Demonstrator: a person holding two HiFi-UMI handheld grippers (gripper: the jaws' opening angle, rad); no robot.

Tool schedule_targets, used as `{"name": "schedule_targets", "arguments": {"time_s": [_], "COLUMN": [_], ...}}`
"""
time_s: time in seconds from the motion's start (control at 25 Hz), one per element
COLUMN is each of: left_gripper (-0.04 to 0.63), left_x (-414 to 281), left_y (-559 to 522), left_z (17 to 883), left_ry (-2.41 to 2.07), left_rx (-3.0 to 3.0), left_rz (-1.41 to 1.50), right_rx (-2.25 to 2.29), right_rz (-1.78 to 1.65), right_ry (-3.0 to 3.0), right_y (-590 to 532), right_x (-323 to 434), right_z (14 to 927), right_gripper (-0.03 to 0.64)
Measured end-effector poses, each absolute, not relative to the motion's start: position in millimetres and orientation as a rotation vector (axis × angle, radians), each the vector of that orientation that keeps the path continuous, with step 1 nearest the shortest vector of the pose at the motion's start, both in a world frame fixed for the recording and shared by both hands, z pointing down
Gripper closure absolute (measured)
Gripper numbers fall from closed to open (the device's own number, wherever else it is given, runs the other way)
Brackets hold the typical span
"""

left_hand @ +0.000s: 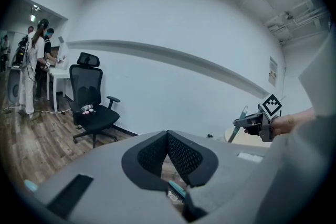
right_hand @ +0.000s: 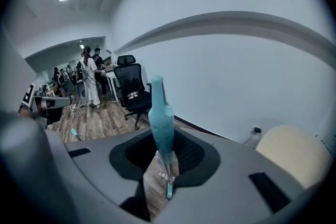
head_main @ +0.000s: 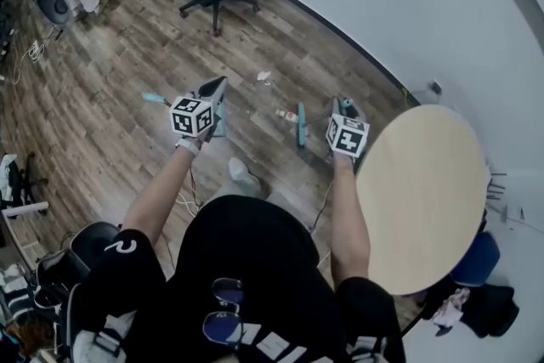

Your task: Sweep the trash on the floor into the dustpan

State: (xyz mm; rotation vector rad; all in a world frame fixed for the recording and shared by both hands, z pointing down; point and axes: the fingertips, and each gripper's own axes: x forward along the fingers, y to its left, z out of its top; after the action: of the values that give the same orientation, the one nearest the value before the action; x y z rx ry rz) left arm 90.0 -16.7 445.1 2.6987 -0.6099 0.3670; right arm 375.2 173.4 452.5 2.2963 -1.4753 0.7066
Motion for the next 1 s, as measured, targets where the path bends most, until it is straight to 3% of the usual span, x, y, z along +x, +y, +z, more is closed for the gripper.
{"name": "schedule_targets", "arguments": {"time_s": [0.36, 1.0], "left_gripper": [0.598, 0.598], "left_x": [127.2, 231.6], "left_y": [-78.7, -176.1], "left_z": [454.5, 490.4], "left_ry": [-0.548, -0.609], "left_rx": [2.698, 2.614], "left_rz": [0.402, 0.457], "right_rx": [2.310, 2.089], "right_rz": [0.710, 0.797], "right_ry": [-1.452, -1.531], "right_y": [94.7, -36.4], "right_x": [413.8, 517.4], "right_z": [443.4, 512.3], "right_gripper": [0.531, 0.531]}}
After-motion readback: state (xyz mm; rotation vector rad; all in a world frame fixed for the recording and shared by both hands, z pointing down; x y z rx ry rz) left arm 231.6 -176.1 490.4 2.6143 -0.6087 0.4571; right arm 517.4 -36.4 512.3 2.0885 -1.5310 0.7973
